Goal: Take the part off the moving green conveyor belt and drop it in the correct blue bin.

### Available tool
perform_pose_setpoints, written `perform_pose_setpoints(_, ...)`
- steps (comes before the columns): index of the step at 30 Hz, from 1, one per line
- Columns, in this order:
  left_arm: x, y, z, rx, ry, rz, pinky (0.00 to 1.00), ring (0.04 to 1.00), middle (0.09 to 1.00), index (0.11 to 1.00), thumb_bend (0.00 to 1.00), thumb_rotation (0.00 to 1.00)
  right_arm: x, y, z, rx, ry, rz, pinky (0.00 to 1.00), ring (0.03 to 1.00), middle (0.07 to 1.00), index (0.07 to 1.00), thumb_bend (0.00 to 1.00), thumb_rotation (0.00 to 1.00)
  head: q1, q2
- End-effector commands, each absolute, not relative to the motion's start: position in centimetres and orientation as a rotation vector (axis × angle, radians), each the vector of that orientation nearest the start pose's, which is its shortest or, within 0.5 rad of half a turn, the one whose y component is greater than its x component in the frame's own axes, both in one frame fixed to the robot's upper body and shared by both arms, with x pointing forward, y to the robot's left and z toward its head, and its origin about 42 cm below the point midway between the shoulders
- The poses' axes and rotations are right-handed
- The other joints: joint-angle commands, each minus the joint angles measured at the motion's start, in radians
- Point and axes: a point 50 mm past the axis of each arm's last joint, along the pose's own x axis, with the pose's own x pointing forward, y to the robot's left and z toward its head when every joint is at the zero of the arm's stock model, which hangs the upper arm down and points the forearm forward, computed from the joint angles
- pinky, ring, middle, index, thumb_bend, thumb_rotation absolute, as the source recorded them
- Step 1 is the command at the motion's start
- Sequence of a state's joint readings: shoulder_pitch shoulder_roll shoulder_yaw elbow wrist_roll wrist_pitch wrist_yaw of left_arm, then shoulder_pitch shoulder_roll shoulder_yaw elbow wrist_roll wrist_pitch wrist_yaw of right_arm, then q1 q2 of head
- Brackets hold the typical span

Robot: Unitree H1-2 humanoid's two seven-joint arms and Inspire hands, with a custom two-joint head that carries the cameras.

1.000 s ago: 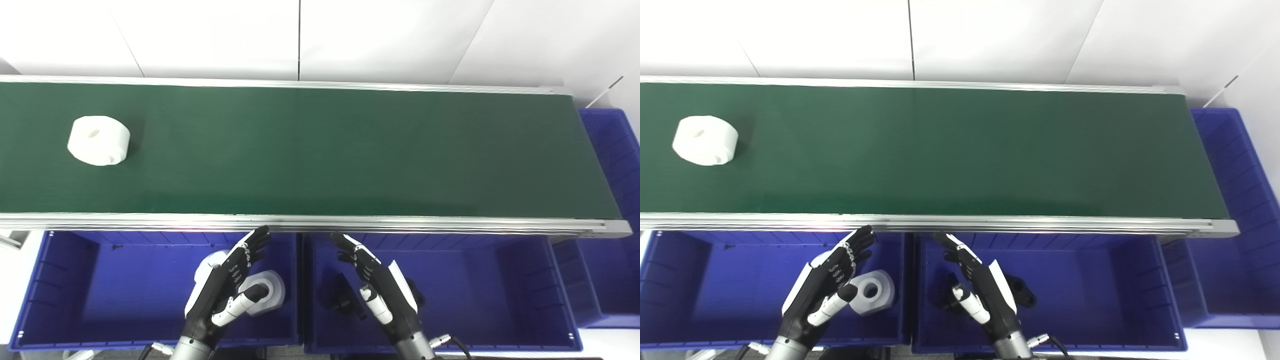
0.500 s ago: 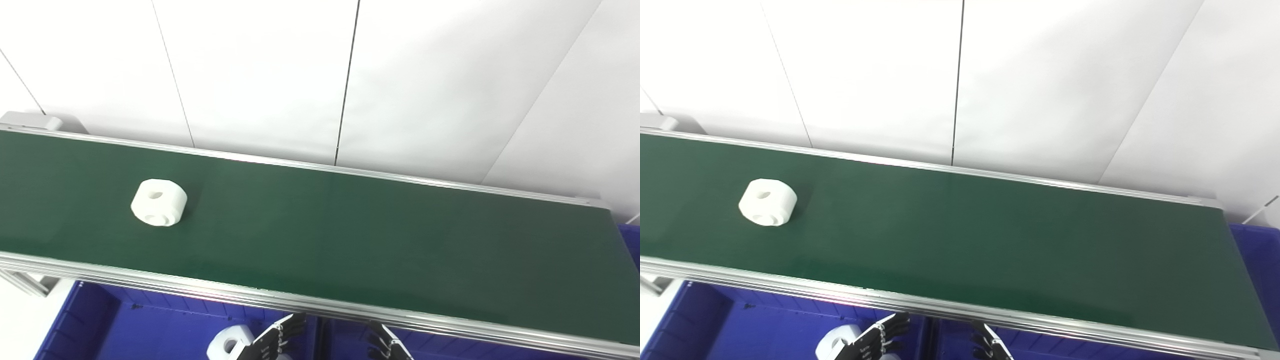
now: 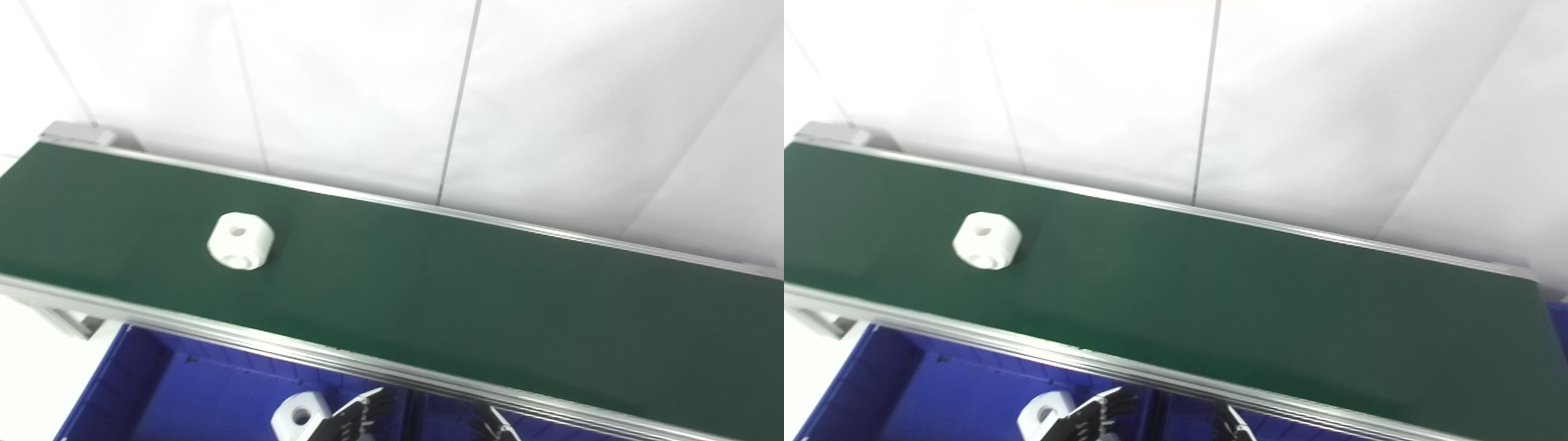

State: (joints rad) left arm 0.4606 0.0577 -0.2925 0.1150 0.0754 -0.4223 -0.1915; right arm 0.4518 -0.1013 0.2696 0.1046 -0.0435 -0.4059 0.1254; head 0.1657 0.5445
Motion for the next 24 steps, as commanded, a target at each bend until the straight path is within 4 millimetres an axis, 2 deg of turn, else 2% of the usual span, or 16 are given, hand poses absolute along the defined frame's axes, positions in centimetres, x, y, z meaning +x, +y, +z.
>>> perform_pose_setpoints(1,9.7,15.6,2.5,0.013,0.036,-0.412,0.75,0.844,0.857,0.824,0.84,0.7,9.9,-18.5,1.5,-0.026,0.075,0.314,0.86,0.889,0.921,0.899,0.93,1.0,0.008,0.004)
perform_pose_setpoints(3,9.9,15.5,3.4,0.022,-0.003,-0.438,0.76,0.854,0.865,0.826,0.8,0.7,10.0,-18.6,1.5,-0.028,0.075,0.312,0.86,0.888,0.92,0.904,0.93,1.0,0.017,0.006)
perform_pose_setpoints(5,10.1,15.5,4.3,0.025,-0.039,-0.453,0.74,0.843,0.855,0.816,0.8,0.64,10.0,-18.7,1.4,-0.026,0.074,0.313,0.86,0.891,0.922,0.911,0.93,1.0,0.027,0.009)
perform_pose_setpoints(8,10.9,15.3,6.8,0.079,-0.142,-0.481,0.72,0.828,0.844,0.817,0.78,0.58,10.1,-18.9,1.4,-0.028,0.076,0.318,0.87,0.893,0.924,0.915,0.93,1.0,0.029,0.011)
perform_pose_setpoints(11,12.0,15.1,9.5,0.133,-0.266,-0.478,0.67,0.79,0.8,0.774,0.84,0.54,10.1,-19.1,1.4,-0.022,0.077,0.323,0.89,0.904,0.929,0.919,0.91,1.0,0.031,0.013)
perform_pose_setpoints(12,12.4,15.1,10.5,0.125,-0.306,-0.469,0.66,0.775,0.779,0.745,0.87,0.46,10.1,-19.1,1.4,-0.022,0.076,0.324,0.89,0.903,0.929,0.919,0.91,1.0,0.033,0.014)
perform_pose_setpoints(14,13.1,15.3,12.2,0.131,-0.379,-0.448,0.66,0.762,0.759,0.717,0.92,0.39,10.2,-19.1,1.4,-0.019,0.076,0.328,0.89,0.903,0.933,0.922,0.9,1.0,0.033,0.015)
perform_pose_setpoints(18,15.5,17.0,15.4,0.213,-0.527,-0.407,0.65,0.757,0.747,0.726,1.0,0.28,10.3,-18.9,1.3,-0.009,0.075,0.332,0.89,0.915,0.935,0.93,0.89,1.0,0.028,0.013)
perform_pose_setpoints(21,17.5,18.9,17.5,0.336,-0.613,-0.377,0.64,0.755,0.755,0.739,1.0,0.26,10.4,-18.6,1.1,-0.008,0.08,0.33,0.9,0.919,0.937,0.927,0.9,1.0,0.02,0.01)
perform_pose_setpoints(24,19.9,20.7,19.5,0.501,-0.688,-0.335,0.64,0.768,0.776,0.75,1.0,0.29,10.4,-18.2,1.1,-0.013,0.087,0.324,0.89,0.905,0.93,0.92,0.92,1.0,0.012,0.007)
